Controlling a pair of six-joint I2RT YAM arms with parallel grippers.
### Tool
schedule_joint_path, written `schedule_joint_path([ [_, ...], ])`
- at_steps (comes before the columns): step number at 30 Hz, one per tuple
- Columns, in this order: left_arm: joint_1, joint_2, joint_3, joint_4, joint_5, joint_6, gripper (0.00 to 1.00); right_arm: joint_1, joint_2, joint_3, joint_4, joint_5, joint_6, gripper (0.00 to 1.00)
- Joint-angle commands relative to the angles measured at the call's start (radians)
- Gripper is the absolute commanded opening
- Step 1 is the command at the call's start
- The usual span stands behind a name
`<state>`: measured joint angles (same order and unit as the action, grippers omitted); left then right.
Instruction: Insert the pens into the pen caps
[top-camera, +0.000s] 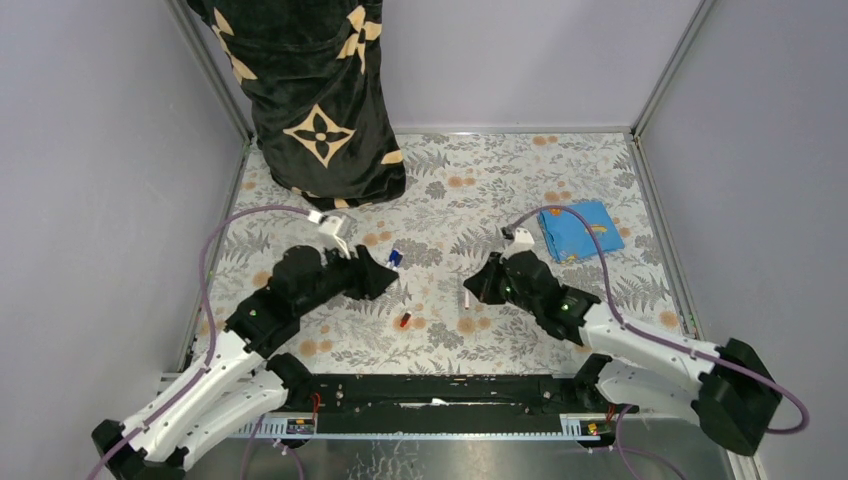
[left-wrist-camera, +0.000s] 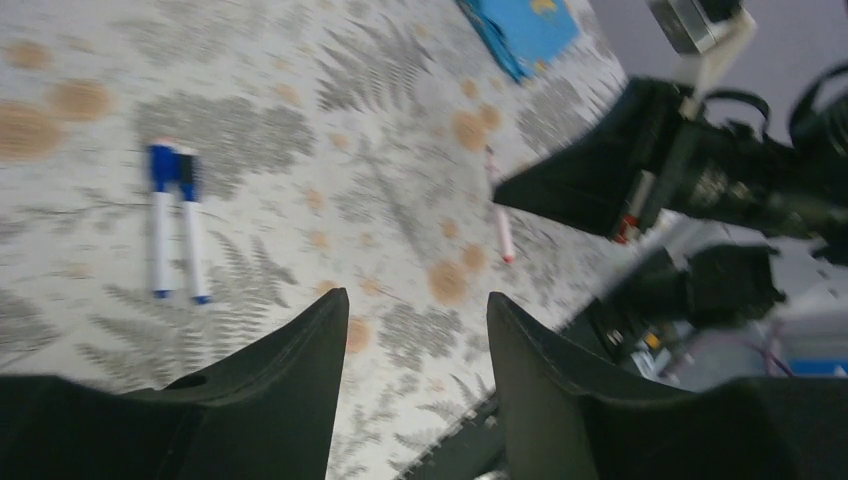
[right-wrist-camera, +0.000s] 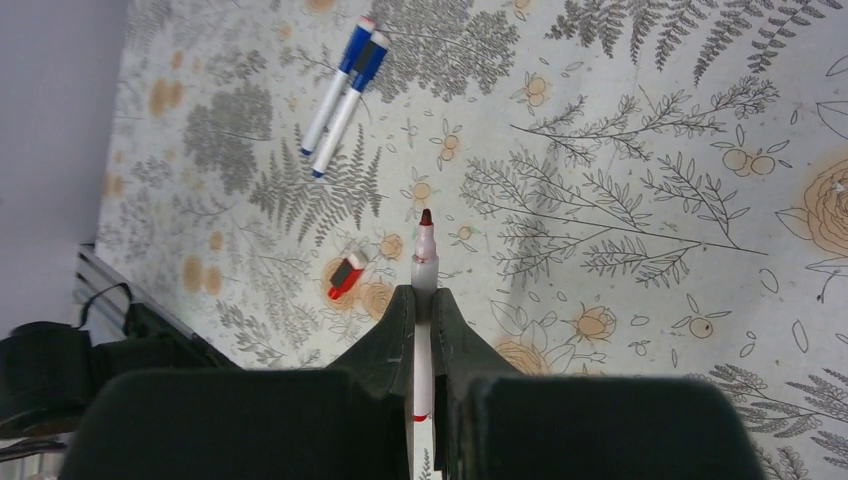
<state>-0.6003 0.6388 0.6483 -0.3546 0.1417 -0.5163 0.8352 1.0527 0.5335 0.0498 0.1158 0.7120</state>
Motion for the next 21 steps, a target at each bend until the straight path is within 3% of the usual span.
schedule_joint_path([
  [1,-0.203,0.072,-0.016,0.19,-0.072,-0.095,0.6,0.001,-0.123,-0.065,0.187,-0.019,0.046,0.0],
  [4,-0.336,0.148,-0.008,0.258,-0.131,-0.107,0.6,0.001,-0.196,-0.111,0.267,-0.021,0.067,0.0],
  [7,-0.391,0.198,-0.027,0.346,-0.121,-0.134,0.59,0.001,-0.239,-0.144,0.344,-0.029,0.085,0.0],
  [13,-0.401,0.252,-0.039,0.478,-0.11,-0.165,0.62,0.001,-0.265,-0.233,0.571,-0.098,0.14,0.0],
  [21,-0.401,0.305,-0.014,0.499,-0.12,-0.158,0.62,0.001,-0.2,-0.282,0.817,-0.193,0.234,0.0],
])
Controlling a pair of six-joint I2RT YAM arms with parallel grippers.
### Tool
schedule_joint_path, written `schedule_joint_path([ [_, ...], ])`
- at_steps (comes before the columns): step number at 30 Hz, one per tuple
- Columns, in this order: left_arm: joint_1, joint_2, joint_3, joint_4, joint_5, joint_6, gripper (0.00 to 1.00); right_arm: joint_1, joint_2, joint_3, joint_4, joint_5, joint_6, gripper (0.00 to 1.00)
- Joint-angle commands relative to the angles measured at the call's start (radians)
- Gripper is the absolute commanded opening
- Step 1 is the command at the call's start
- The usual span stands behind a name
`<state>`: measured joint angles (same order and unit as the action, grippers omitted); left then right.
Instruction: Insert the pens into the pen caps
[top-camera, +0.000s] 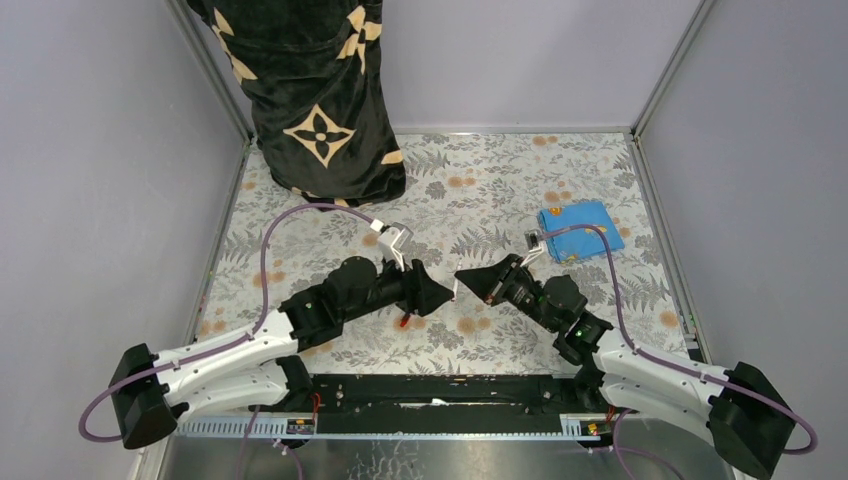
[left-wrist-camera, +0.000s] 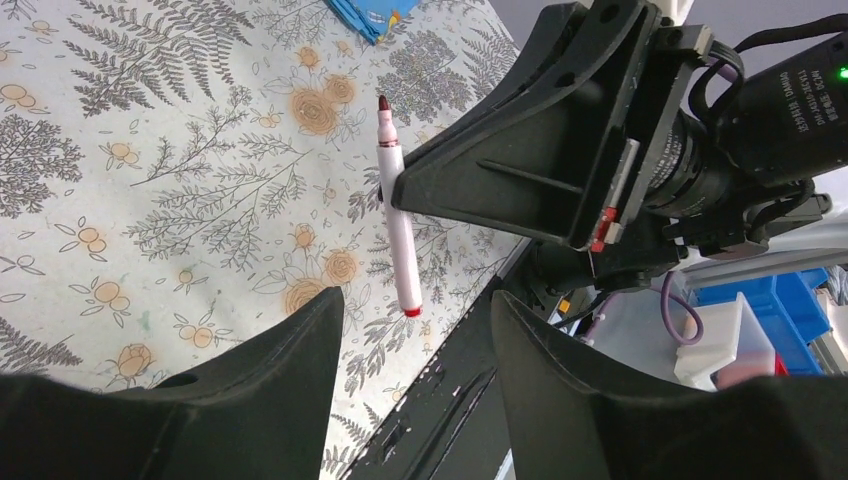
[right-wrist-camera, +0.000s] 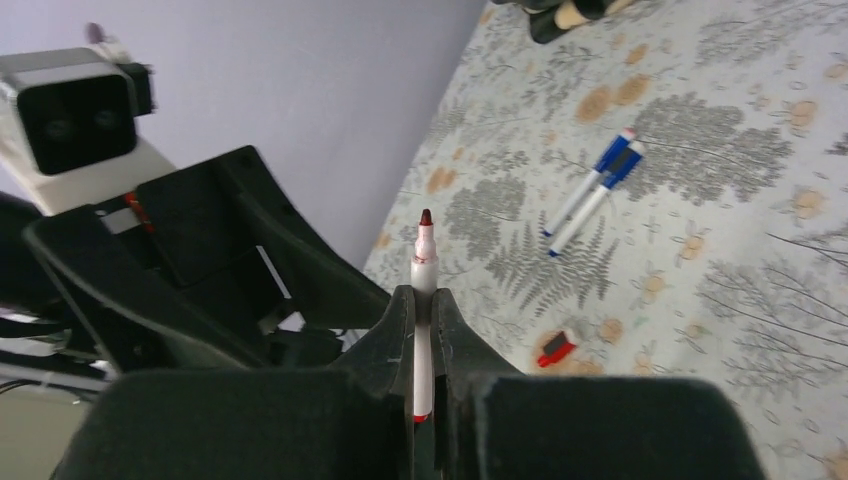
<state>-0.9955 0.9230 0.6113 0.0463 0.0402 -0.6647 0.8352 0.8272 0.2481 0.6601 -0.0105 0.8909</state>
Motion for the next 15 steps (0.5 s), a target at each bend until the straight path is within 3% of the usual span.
schedule_joint_path([
  [1,-0.006,0.027,0.024,0.102,-0.014,-0.009,0.62,0.001,0.034,0.004,0.228,-0.075,0.061,0.0],
  [15,-0.006,0.059,0.057,0.11,-0.03,0.0,0.42,0.001,0.116,0.031,0.309,-0.175,0.061,0.0],
])
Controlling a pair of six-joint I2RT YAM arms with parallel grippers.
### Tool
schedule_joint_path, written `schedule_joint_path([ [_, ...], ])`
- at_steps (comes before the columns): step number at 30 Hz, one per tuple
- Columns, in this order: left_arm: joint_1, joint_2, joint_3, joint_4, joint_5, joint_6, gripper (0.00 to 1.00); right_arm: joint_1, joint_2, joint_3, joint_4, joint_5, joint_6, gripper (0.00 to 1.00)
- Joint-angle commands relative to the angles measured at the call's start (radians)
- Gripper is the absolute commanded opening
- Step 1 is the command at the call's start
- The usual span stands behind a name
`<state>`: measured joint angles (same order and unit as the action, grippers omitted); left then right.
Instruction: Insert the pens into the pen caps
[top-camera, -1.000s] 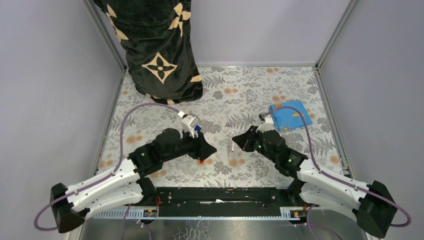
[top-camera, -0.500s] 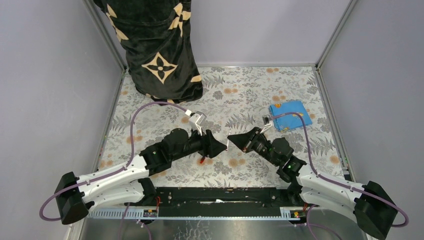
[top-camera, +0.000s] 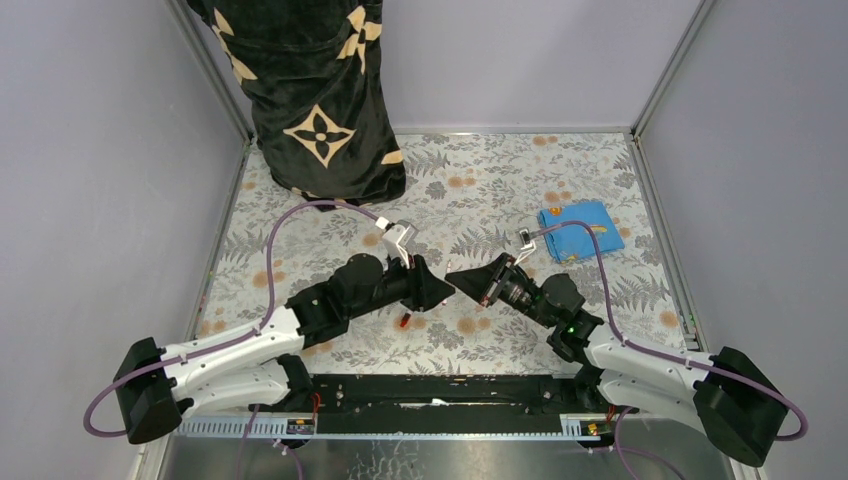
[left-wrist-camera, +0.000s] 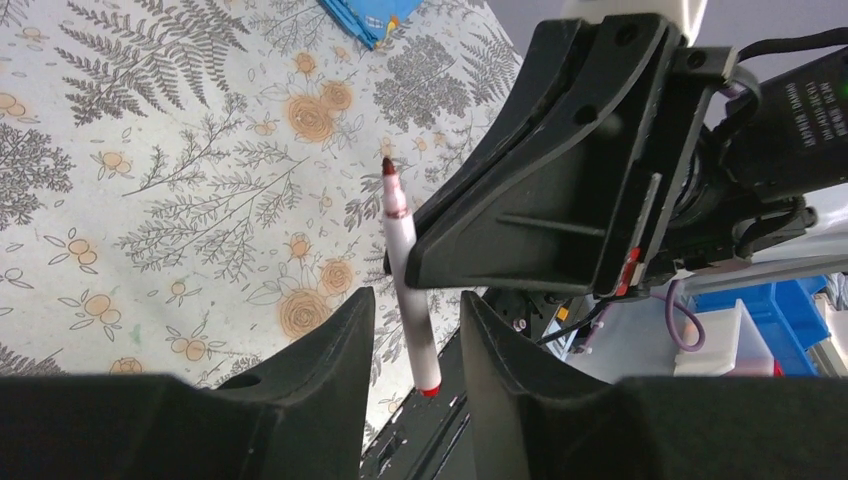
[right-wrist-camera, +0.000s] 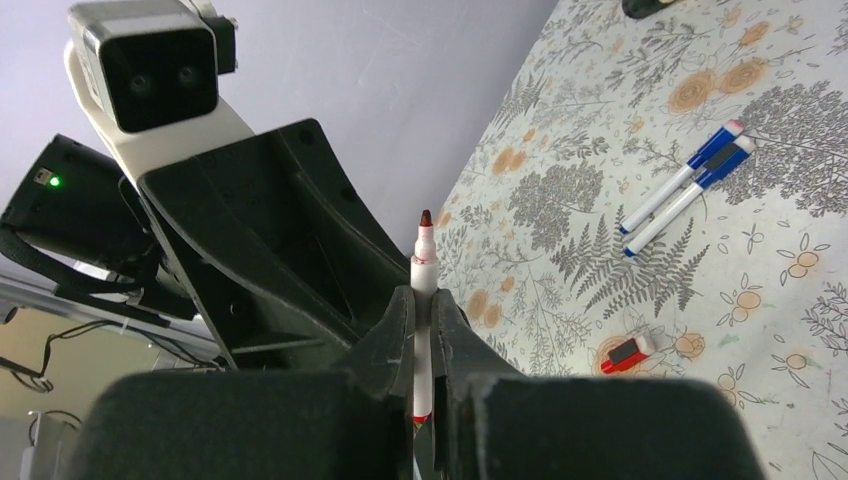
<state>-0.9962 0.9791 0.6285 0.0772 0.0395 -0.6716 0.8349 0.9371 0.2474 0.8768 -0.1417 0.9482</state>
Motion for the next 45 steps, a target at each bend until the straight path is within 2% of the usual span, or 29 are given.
schedule_joint_path([
  [1,-0.006,0.004,0.04,0.081,-0.031,0.007,0.4,0.001,0.006,0.029,0.097,-0.044,0.006,0.0],
  [5,-0.005,0.018,0.047,0.084,-0.027,0.012,0.33,0.001,0.001,0.024,0.098,-0.038,0.006,0.0],
  [15,-0.005,0.03,0.037,0.085,-0.018,0.007,0.3,0.001,-0.003,0.027,0.111,-0.028,0.019,0.0],
  [22,-0.005,0.025,0.038,0.073,-0.024,0.003,0.05,0.0,0.008,0.027,0.11,-0.032,0.016,0.01],
  [24,-0.005,0.023,0.046,0.047,-0.036,0.004,0.0,0.001,0.009,0.029,0.102,-0.032,0.005,0.07],
  [27,-0.005,0.003,0.056,-0.014,-0.1,0.013,0.0,0.001,-0.001,0.046,0.053,-0.023,-0.017,0.24],
  [29,-0.004,-0.019,0.066,-0.07,-0.151,0.029,0.0,0.001,-0.018,0.065,-0.015,-0.012,-0.04,0.33],
  [31,-0.003,-0.056,0.081,-0.154,-0.213,0.043,0.0,0.001,-0.039,0.093,-0.108,0.011,-0.067,0.37],
  [37,0.018,-0.194,0.154,-0.42,-0.389,0.109,0.0,0.001,-0.064,0.235,-0.573,0.221,-0.103,0.41],
  [41,0.019,-0.292,0.205,-0.598,-0.494,0.158,0.0,0.029,0.06,0.364,-0.823,0.341,-0.102,0.42],
  [45,0.019,-0.361,0.253,-0.727,-0.572,0.19,0.0,0.152,0.246,0.507,-1.042,0.578,0.034,0.44],
])
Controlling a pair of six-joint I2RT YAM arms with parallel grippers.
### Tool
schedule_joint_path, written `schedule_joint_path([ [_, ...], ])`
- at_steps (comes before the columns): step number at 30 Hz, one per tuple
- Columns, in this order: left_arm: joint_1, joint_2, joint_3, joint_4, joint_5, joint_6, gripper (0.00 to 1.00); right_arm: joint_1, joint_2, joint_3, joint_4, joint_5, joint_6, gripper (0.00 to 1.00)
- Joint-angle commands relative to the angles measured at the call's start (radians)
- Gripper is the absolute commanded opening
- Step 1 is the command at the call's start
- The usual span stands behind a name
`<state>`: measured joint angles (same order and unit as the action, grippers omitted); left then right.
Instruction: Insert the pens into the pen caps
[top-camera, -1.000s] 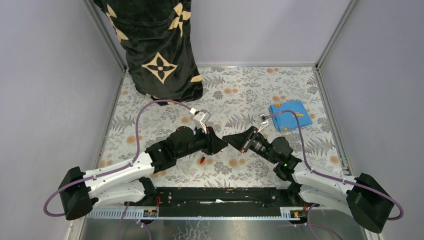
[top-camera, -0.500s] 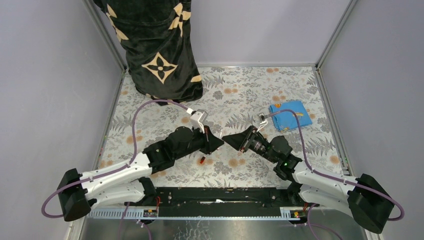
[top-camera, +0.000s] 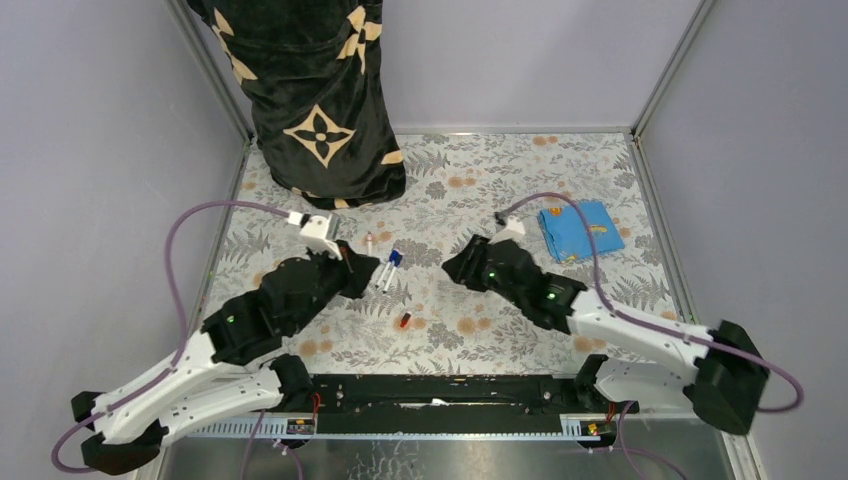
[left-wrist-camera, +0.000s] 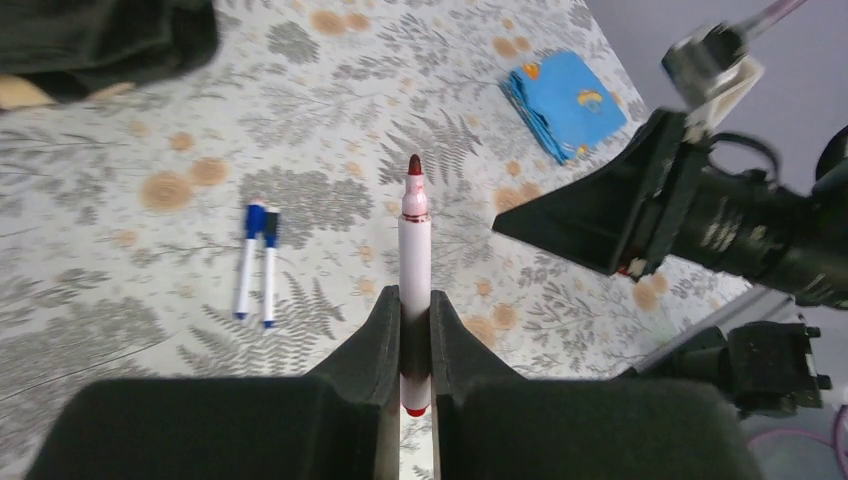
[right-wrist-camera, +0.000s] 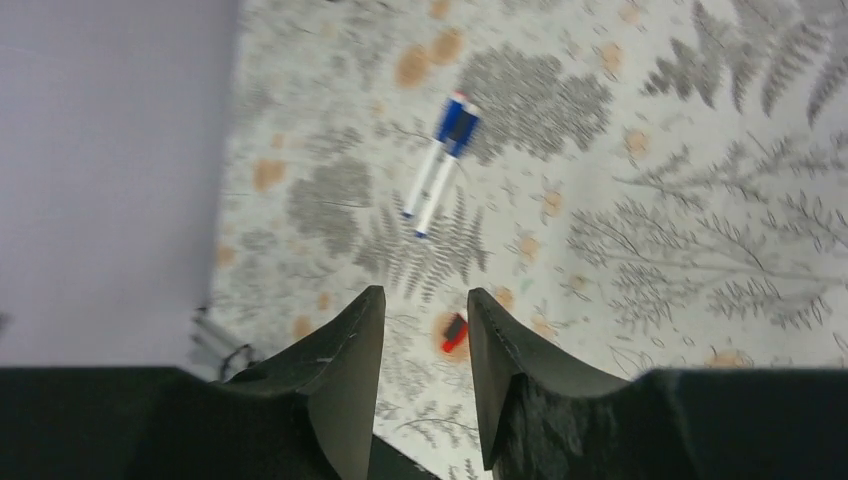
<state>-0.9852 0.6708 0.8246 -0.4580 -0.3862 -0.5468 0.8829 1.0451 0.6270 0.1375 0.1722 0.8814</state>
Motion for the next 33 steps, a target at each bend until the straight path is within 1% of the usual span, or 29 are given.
schedule_joint_path([
  [1,0.008,-0.063,0.064,-0.219,-0.165,0.07,0.0,0.134,0.188,0.166,-0.339,0.295,0.137,0.44],
  [3,0.007,-0.077,0.073,-0.258,-0.188,0.076,0.0,0.19,0.294,0.241,-0.397,0.327,0.226,0.44],
  [7,0.008,-0.103,0.053,-0.279,-0.187,0.079,0.0,0.275,0.52,0.43,-0.507,0.342,0.322,0.45],
  [12,0.006,-0.139,0.025,-0.267,-0.191,0.074,0.0,0.326,0.769,0.67,-0.687,0.304,0.349,0.45],
  [15,0.006,-0.162,0.013,-0.251,-0.186,0.08,0.0,0.344,0.867,0.754,-0.737,0.269,0.345,0.46],
  [18,0.006,-0.171,0.013,-0.251,-0.185,0.082,0.0,0.359,0.912,0.783,-0.743,0.253,0.36,0.46],
  [26,0.006,-0.2,0.007,-0.246,-0.187,0.083,0.0,0.378,0.97,0.833,-0.815,0.29,0.366,0.47],
  [33,0.006,-0.215,0.004,-0.245,-0.189,0.083,0.0,0.378,1.006,0.852,-0.808,0.296,0.356,0.46],
])
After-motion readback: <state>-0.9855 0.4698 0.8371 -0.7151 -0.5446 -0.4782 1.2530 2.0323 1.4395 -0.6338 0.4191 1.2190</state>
